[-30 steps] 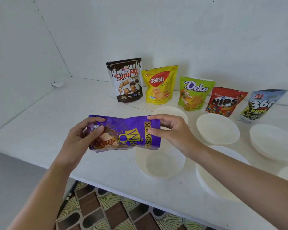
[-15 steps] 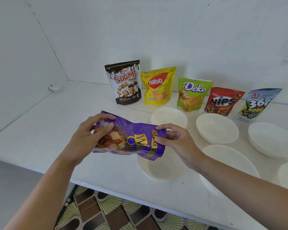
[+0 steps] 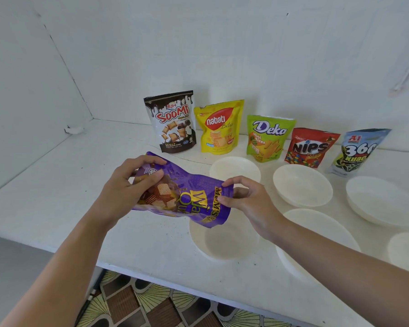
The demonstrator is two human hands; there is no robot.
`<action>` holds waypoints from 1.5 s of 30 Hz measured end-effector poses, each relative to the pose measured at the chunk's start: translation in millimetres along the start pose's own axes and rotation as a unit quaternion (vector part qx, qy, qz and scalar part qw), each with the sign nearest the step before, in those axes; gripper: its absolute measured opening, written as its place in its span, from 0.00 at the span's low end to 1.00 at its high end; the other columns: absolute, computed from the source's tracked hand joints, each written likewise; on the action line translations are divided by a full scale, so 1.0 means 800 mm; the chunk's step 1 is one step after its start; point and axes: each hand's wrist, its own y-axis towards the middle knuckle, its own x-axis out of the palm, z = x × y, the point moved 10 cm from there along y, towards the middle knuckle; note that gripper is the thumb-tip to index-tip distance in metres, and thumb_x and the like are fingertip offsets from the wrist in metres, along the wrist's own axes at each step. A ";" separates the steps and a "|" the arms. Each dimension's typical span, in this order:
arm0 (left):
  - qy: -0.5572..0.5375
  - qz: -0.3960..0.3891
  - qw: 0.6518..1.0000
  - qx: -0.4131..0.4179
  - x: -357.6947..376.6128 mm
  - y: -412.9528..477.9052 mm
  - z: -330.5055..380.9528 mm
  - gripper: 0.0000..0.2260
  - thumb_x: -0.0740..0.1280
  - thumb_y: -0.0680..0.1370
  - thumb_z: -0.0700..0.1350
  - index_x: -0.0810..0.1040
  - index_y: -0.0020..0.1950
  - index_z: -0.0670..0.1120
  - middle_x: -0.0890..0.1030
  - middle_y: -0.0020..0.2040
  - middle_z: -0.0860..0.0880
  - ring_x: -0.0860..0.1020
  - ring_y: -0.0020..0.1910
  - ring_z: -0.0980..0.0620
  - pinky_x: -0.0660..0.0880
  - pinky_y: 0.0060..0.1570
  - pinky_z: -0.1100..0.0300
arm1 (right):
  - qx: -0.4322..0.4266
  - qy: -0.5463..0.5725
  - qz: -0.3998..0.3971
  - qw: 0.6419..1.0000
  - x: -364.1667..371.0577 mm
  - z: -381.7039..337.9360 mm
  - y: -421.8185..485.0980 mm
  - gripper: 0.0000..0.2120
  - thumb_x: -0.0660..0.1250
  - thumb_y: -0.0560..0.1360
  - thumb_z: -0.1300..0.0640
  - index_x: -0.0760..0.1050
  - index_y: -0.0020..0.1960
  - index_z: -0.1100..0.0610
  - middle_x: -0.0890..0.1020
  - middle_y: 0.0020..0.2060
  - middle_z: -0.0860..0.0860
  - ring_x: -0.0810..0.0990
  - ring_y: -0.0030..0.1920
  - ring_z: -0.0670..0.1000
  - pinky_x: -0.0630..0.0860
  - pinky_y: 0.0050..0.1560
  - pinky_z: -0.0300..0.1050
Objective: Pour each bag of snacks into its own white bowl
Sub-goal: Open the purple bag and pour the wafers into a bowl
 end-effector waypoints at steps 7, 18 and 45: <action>0.020 -0.014 1.000 -0.005 0.007 -0.001 -0.004 0.13 0.69 0.78 0.53 0.81 0.63 0.56 0.79 0.62 0.47 0.79 0.63 0.41 0.83 0.52 0.40 | 0.016 0.012 -0.009 1.000 -0.002 0.009 0.000 0.12 0.75 0.71 0.67 0.79 0.51 0.56 0.84 0.45 0.63 0.85 0.47 0.55 0.80 0.45 0.49; 0.068 -0.025 0.997 0.032 0.027 0.008 0.035 0.09 0.69 0.79 0.52 0.82 0.58 0.61 0.75 0.61 0.49 0.78 0.60 0.54 0.83 0.45 0.59 | 0.081 0.015 -0.017 0.996 0.004 0.033 0.001 0.13 0.72 0.72 0.72 0.78 0.49 0.57 0.83 0.44 0.62 0.84 0.48 0.58 0.80 0.51 0.50; -0.078 0.030 0.996 0.010 0.000 -0.005 0.011 0.08 0.68 0.78 0.47 0.82 0.56 0.55 0.81 0.58 0.44 0.84 0.55 0.44 0.83 0.40 0.58 | -0.060 0.016 0.032 0.998 -0.003 -0.011 -0.004 0.11 0.76 0.73 0.61 0.78 0.50 0.51 0.80 0.56 0.50 0.82 0.58 0.56 0.81 0.43 0.48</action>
